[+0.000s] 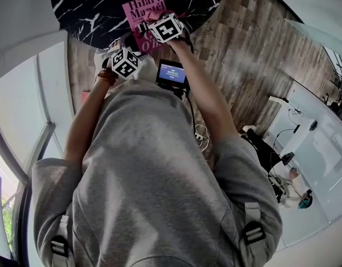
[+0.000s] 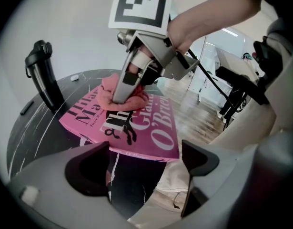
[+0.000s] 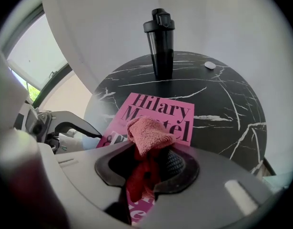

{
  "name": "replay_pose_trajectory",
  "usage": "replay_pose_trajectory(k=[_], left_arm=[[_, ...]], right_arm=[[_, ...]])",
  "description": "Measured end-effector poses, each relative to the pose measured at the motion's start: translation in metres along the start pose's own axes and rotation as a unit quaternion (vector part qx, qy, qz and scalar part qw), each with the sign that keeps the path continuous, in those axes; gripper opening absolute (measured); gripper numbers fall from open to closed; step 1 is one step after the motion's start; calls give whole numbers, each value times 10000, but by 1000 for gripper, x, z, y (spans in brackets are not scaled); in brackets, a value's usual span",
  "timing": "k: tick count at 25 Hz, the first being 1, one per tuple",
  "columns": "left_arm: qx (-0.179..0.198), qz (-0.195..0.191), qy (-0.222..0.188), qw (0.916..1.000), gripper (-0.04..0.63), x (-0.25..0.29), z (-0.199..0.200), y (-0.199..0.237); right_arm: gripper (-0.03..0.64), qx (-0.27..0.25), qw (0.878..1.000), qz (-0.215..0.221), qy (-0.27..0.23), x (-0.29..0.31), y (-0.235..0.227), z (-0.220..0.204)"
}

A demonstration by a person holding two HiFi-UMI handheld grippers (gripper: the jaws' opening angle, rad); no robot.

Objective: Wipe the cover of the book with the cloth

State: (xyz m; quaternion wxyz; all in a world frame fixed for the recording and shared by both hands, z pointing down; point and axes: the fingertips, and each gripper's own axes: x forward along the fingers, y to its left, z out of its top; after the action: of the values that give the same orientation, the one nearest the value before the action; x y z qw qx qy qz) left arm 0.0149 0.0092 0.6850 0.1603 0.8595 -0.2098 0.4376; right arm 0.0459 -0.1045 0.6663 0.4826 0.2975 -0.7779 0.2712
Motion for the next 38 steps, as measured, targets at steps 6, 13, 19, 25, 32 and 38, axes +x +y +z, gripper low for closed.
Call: replay_pose_trajectory(k=[6,13,19,25,32,38], left_arm=[[13,43,0,10000,471,0,0,0],[9,54,-12,10000,471,0,0,1],[21,67,-14,10000,471,0,0,1],[13,92,-14,10000,470,0,-1,1],[103,144,-9,9998,469,0,-2,1],[141,259,-2,9996,469,1,-2,1]], right_arm=[[132,236,9997,57,-95,4,8,5],[132,445,9986,214,-199,8,18,12],[130,485,9979,362,-219,11,31,17],[130,608,9952,739,-224,19,52,24],[136,1260,9624,2388,-310,9,84,27],[139,1679,9476,2116,-1707,-53,27,36]])
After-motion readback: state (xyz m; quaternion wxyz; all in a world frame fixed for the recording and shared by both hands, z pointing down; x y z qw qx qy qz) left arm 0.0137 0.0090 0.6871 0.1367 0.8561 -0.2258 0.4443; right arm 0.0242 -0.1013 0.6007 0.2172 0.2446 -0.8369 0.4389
